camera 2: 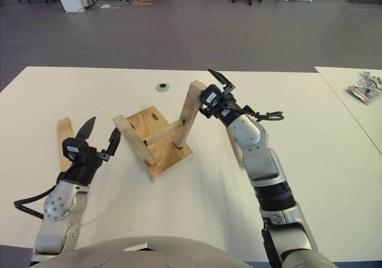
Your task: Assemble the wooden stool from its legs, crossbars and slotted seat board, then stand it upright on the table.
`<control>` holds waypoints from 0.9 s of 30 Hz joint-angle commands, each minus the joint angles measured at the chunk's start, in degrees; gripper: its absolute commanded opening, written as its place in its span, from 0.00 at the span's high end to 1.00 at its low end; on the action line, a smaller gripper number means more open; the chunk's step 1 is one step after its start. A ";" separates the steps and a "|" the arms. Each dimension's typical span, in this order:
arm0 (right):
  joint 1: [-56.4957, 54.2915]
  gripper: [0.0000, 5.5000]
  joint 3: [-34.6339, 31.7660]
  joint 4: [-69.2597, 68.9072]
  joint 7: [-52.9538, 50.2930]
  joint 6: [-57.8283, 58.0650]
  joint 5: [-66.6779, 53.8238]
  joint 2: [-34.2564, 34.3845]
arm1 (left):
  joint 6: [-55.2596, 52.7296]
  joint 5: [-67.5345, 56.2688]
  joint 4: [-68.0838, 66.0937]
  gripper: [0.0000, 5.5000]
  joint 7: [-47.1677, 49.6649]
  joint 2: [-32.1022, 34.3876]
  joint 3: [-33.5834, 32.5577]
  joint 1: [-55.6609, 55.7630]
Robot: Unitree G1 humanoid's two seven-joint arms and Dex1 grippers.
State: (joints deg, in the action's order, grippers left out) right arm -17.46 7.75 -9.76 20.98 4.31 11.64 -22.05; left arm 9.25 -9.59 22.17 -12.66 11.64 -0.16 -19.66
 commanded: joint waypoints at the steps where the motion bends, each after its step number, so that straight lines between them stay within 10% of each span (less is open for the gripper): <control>1: -3.17 0.30 -3.48 1.25 0.33 0.33 -1.69 -1.63 | -1.40 -4.01 1.80 0.33 1.00 0.53 -4.82 6.81; 13: -21.47 0.30 -21.11 -11.36 -7.53 24.32 -42.60 10.68 | -32.54 -50.29 29.02 0.33 21.04 -0.13 -2.07 37.25; 21: -5.67 0.30 -3.15 -4.34 -6.46 32.80 -36.10 10.66 | -47.78 -45.90 20.72 0.33 19.91 10.74 10.81 12.64; 27: -6.44 0.30 -3.97 -3.10 -6.63 32.27 -34.73 10.10 | -42.55 -42.09 14.29 0.33 16.63 8.98 8.70 10.75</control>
State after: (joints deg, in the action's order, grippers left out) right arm -28.44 -0.40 -17.36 13.03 32.16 -23.56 -12.97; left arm -25.39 -54.09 47.99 3.93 19.43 4.57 -3.59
